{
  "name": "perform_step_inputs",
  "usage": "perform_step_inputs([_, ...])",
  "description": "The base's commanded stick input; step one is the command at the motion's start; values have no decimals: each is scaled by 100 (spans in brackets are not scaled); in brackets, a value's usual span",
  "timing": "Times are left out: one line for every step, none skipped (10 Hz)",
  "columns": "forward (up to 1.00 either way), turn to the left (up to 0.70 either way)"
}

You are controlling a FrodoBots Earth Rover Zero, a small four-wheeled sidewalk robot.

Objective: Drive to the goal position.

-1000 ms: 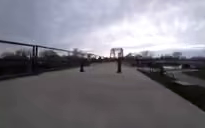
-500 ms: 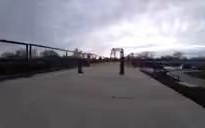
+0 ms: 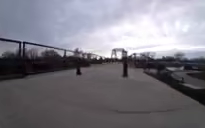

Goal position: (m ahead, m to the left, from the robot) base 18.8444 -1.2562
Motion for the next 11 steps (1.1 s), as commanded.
perform_step_inputs([100,0])
perform_step_inputs([100,0])
perform_step_inputs([100,0])
perform_step_inputs([100,0])
perform_step_inputs([100,0])
perform_step_inputs([100,0])
perform_step_inputs([100,0])
perform_step_inputs([100,0])
perform_step_inputs([100,0])
perform_step_inputs([100,0])
perform_step_inputs([100,0])
